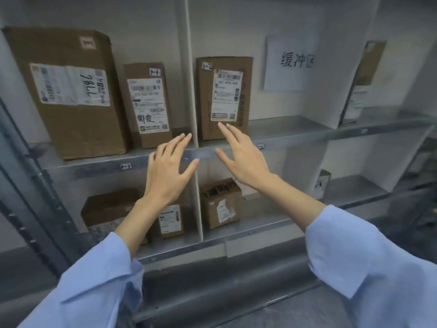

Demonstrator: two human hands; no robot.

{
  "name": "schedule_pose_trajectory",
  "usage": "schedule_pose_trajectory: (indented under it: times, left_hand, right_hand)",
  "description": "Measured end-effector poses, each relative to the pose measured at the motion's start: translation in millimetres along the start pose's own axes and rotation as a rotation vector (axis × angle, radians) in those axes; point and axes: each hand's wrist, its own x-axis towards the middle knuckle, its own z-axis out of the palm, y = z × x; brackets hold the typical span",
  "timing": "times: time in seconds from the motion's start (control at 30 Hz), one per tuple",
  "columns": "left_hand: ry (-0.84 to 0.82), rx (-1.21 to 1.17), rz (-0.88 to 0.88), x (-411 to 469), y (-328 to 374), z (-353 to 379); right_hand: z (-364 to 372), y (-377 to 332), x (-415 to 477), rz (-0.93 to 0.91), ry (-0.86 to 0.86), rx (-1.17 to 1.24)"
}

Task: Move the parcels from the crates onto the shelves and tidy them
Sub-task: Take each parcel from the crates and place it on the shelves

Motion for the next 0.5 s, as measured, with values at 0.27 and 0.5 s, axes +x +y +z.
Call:
schedule_pose_trajectory:
  times: [0.27, 0.5]
  left_hand:
    - [-0.159, -0.027, 0.234, 47.7, 145.6, 84.8]
    - [-0.245, -0.031, 0.375, 75.3, 321.8, 173.1]
  right_hand:
    - [-85.5, 140.2, -74.2, 0.315, -0.064, -0.282]
    - [-197.4, 274.7, -169.6, 0.521, -0.084, -0.446]
